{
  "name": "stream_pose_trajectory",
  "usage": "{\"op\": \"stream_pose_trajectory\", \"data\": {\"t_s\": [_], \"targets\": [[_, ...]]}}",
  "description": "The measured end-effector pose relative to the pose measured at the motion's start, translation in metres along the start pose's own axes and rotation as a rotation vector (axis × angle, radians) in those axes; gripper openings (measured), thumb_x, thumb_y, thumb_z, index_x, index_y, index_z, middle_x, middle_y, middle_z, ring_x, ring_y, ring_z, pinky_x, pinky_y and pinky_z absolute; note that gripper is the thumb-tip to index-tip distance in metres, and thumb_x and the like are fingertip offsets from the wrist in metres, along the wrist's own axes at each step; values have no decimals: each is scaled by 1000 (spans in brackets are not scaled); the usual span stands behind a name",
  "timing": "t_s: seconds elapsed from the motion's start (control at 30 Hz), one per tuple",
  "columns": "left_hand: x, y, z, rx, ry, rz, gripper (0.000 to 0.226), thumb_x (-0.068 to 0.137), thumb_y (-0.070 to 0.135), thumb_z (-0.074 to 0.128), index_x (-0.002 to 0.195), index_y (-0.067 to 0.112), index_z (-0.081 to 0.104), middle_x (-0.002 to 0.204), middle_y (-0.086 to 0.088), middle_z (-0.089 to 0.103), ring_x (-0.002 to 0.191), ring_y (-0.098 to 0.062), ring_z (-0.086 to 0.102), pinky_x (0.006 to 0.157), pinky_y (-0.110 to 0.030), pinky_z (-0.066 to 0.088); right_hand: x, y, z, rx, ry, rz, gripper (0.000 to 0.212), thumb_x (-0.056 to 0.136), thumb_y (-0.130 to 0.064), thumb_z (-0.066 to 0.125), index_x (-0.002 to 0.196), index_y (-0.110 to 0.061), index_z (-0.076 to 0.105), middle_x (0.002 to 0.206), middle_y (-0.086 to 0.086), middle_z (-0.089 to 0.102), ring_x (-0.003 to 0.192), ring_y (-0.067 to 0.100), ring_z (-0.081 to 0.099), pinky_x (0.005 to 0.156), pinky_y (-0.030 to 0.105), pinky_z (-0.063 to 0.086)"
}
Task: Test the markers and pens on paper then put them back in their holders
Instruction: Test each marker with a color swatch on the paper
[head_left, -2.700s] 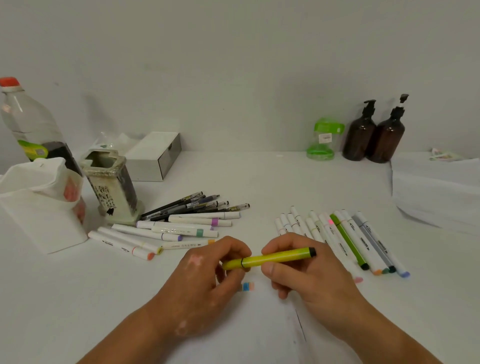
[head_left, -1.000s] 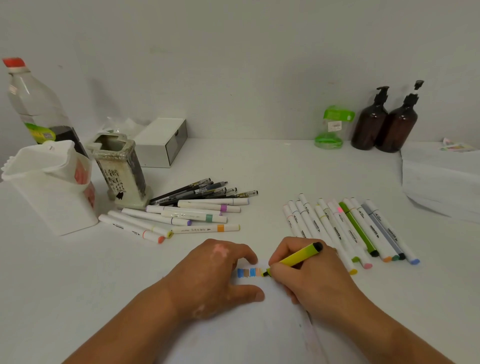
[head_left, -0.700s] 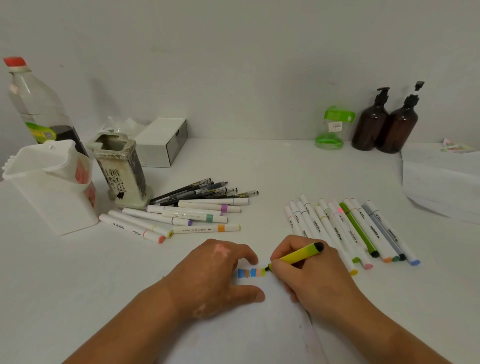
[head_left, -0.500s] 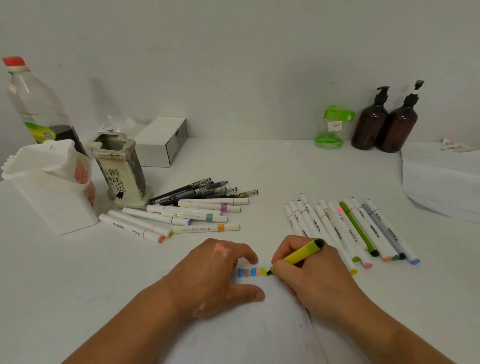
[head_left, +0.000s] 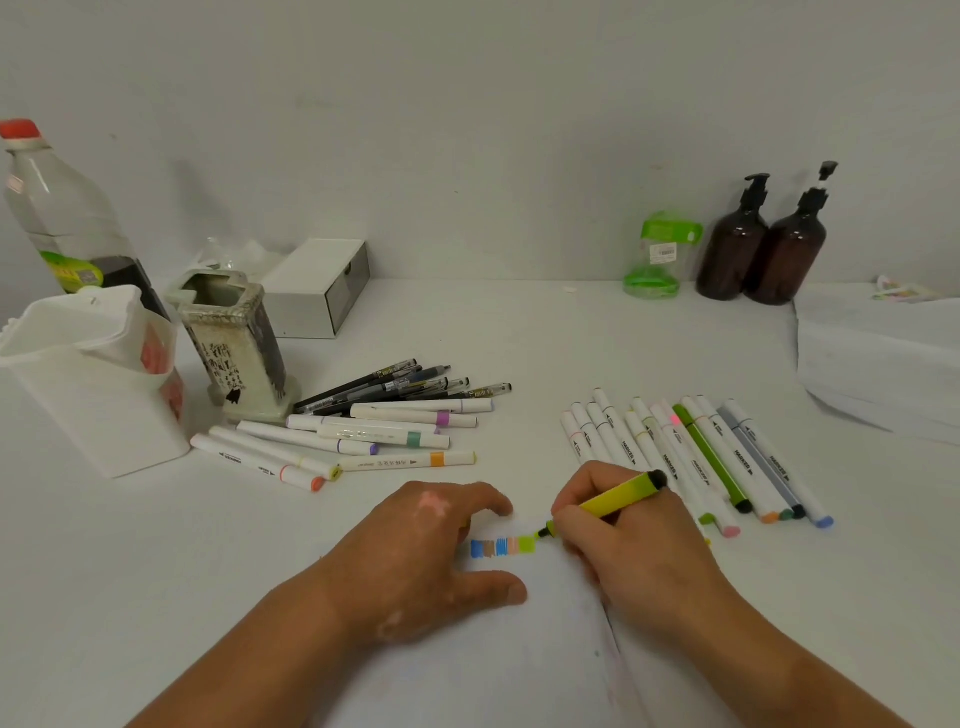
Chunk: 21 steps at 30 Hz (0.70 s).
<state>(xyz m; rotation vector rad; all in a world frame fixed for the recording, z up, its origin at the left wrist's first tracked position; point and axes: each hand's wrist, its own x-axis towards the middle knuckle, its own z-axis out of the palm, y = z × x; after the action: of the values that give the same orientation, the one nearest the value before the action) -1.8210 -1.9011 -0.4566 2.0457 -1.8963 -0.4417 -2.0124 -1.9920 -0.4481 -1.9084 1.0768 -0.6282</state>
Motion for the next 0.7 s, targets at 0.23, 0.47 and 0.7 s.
{"op": "stream_pose_trajectory", "data": {"t_s": [0.23, 0.47, 0.7], "targets": [[-1, -1, -14, -536, 163, -37, 37, 96, -2, 41, 106, 33, 44, 76, 7, 48, 63, -5, 40, 59, -21, 39, 4, -2, -17, 477, 90, -32, 23, 89, -4, 68, 70, -18, 67, 56, 10, 61, 43, 18, 50, 41, 24, 41], [-1, 4, -9, -566, 193, -23, 31, 103, 4, 40, 113, 33, 43, 102, 18, 69, 66, -10, 58, 63, -20, 52, 5, -3, -19, 580, 38, -46, 28, 91, 1, 63, 75, -18, 73, 67, 13, 69, 52, 17, 58, 45, 24, 46], [-1, 4, -8, -558, 166, 37, 14, 101, 14, 54, 101, 28, 59, 99, 12, 74, 64, -10, 65, 62, -21, 55, 5, -5, -22, 632, 17, -82, 12, 81, -9, 74, 73, -19, 74, 67, 15, 69, 51, 19, 58, 44, 24, 46]]}}
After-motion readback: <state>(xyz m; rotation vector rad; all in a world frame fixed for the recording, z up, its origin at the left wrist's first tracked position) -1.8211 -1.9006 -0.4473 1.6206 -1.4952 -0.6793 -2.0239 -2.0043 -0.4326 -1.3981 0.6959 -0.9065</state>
